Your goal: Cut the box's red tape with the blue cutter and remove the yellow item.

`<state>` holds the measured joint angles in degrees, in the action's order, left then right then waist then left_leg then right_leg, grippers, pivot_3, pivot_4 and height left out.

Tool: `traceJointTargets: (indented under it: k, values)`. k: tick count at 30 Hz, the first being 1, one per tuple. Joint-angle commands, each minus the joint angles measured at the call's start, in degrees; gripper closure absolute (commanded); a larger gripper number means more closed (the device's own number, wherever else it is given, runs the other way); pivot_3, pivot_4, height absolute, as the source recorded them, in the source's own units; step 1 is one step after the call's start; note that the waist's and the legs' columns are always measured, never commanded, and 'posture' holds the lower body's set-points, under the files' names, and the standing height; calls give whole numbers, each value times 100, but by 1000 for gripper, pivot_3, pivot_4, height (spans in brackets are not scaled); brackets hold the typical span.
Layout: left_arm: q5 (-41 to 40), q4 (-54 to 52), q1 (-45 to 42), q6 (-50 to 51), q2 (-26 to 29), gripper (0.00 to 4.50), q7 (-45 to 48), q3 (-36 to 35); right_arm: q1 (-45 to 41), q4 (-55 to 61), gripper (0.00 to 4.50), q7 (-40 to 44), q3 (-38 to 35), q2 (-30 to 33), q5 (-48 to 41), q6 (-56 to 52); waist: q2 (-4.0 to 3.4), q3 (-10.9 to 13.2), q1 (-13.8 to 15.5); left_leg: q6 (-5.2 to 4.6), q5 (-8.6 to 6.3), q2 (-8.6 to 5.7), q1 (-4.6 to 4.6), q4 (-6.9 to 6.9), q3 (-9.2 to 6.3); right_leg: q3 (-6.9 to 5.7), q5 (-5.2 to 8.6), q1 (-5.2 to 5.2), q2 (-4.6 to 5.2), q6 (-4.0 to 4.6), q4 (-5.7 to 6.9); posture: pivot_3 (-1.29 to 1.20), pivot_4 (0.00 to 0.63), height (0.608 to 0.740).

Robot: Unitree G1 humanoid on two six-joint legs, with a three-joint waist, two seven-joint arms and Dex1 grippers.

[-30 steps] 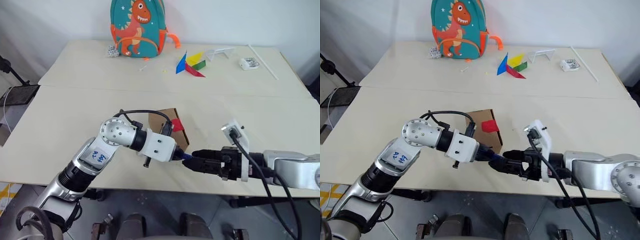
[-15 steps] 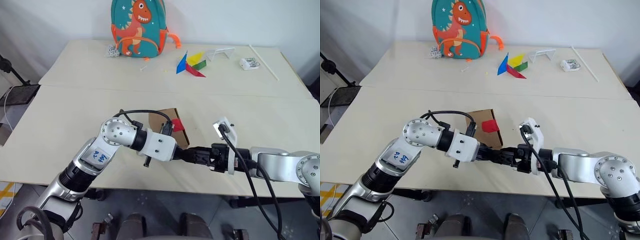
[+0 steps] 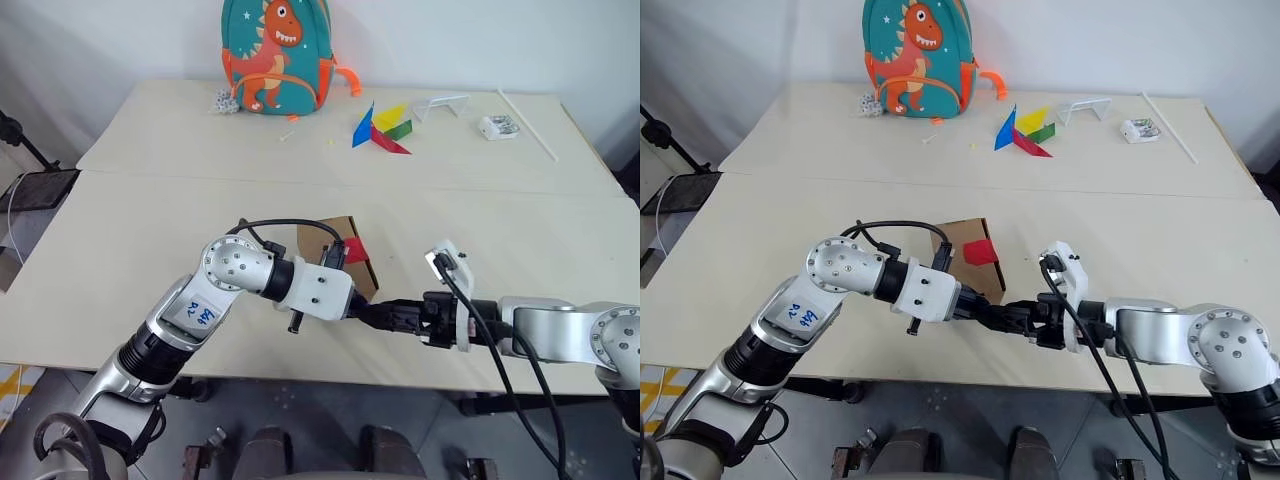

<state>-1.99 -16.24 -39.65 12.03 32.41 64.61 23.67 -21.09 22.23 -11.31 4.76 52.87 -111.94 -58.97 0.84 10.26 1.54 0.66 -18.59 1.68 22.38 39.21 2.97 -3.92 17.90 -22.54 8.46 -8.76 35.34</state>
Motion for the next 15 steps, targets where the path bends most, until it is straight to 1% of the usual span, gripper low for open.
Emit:
traceJointTargets:
  k: [1, 6, 7, 9, 15]
  values:
    - [-9, -252, -76, -2, -17, 4074, -21, -55, -81, 27, 21, -92, -50, -135, -106, 25, 0, 0, 0, 0, 0, 0, 0, 0, 0, 0, 0, 0, 0, 0, 0, 0, 150, 740]
    - [3, -250, -81, 11, -21, 4074, -31, -56, -127, -11, 21, -177, -45, -182, -106, -11, 0, 0, 0, 0, 0, 0, 1, 0, 0, 0, 0, 0, 0, 0, 0, 0, 150, 740]
    - [6, -249, -82, 13, -21, 4074, -33, -58, -136, -16, 190, -189, -43, -188, -106, -16, 0, 0, 0, 0, 0, 0, 1, 0, 0, 0, 0, 0, 0, 0, 0, 0, 150, 740]
    - [12, -252, -82, 16, -21, 4074, -36, -60, -147, -21, 586, -210, -40, -198, -106, -22, 0, 0, -1, 0, 0, 0, 1, 0, 0, 0, 0, 0, 0, 0, -1, 0, 150, 740]
    - [26, -263, -86, 27, -28, 4074, -41, -67, -164, -32, 2703, -289, -28, -279, -106, -17, 0, 0, -1, 0, 0, 0, 1, -1, 0, 0, 0, 0, 0, 0, -1, 0, 150, 740]
